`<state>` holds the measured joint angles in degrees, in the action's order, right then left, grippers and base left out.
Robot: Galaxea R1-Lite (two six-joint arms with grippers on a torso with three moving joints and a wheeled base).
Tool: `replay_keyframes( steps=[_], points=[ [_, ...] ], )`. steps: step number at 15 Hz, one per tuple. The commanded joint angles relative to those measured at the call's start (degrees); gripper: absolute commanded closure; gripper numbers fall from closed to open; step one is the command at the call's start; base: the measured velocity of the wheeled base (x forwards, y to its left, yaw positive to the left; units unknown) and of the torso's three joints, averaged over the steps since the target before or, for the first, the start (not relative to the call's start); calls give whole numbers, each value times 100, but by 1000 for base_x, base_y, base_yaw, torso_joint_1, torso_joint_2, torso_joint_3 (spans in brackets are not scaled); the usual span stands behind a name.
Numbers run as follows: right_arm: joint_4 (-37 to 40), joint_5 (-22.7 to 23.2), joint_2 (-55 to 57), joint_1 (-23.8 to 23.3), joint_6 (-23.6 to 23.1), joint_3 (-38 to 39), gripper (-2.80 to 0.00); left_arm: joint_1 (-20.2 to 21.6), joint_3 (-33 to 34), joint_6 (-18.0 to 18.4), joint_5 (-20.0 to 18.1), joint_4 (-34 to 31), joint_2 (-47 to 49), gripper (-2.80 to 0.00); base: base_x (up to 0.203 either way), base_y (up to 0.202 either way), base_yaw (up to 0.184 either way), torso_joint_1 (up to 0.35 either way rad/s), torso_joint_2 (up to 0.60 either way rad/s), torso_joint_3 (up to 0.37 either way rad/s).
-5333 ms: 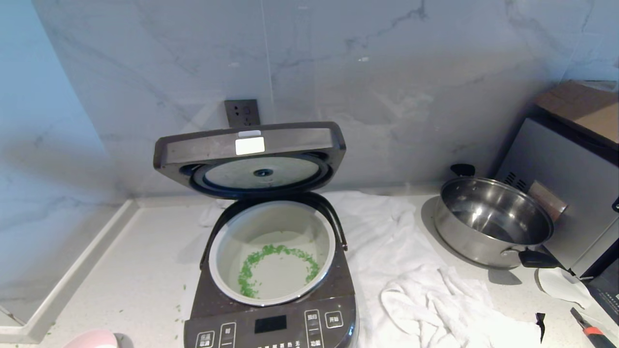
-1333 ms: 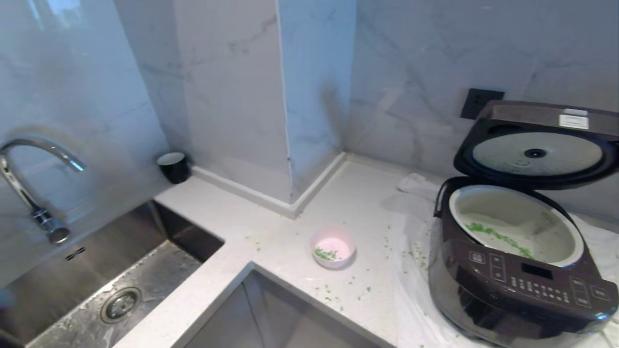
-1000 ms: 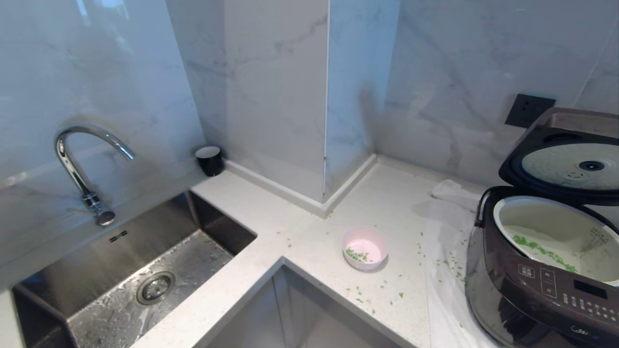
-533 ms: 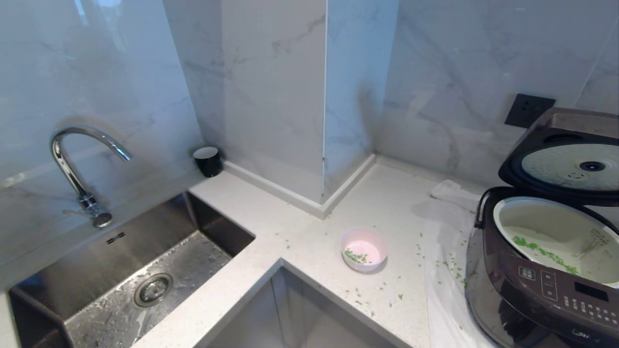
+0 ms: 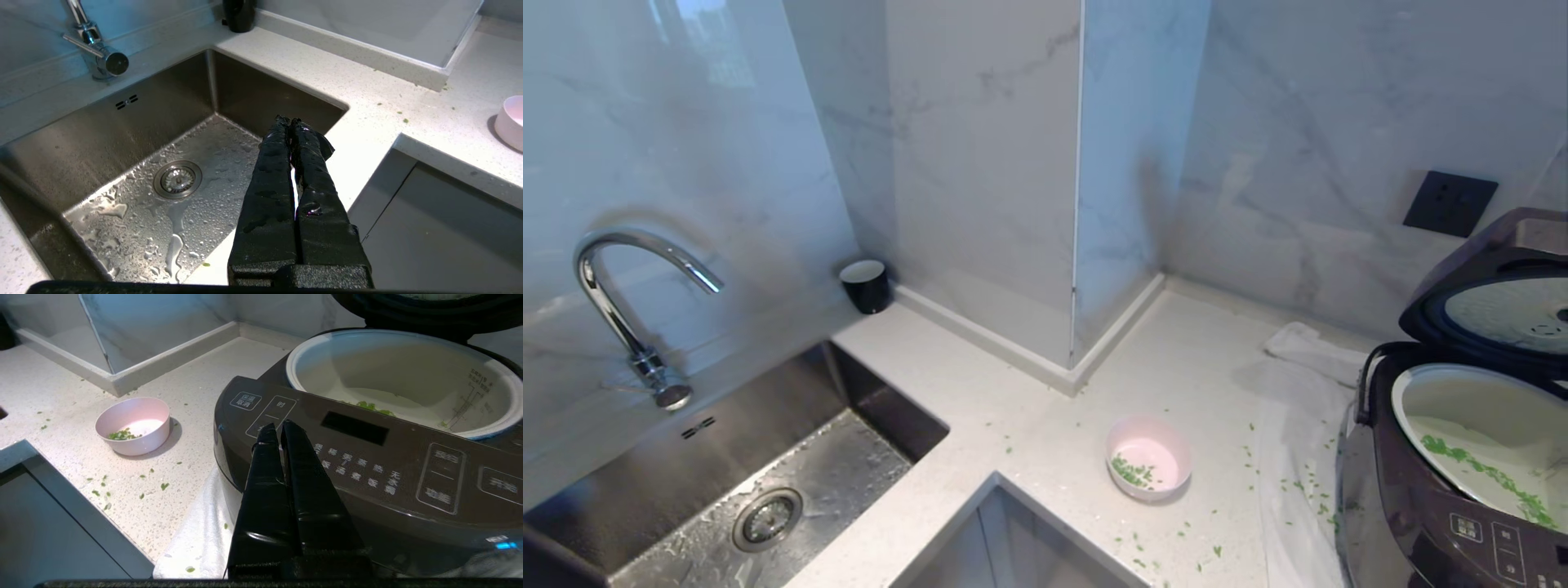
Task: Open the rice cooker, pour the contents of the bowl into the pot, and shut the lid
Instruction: Turn on the tap
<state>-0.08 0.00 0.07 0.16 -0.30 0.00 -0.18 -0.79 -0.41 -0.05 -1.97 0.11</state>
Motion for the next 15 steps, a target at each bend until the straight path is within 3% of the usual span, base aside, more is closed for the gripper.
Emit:
replay_keyframes(
  steps=[1,12,15],
  points=[
    [0,9,1,2,-5,0,0,1,-6,-2,4,-5,-2,0,0,0,0,0,0,0],
    [0,9,1,2,-8,0,0,36,-44,37,22,-91,7,0,0,0,0,0,0,0],
    [0,9,1,2,-14,0,0,45,-35,692,-39,-92,-2,0,0,0,0,0,0,0]
  ],
)
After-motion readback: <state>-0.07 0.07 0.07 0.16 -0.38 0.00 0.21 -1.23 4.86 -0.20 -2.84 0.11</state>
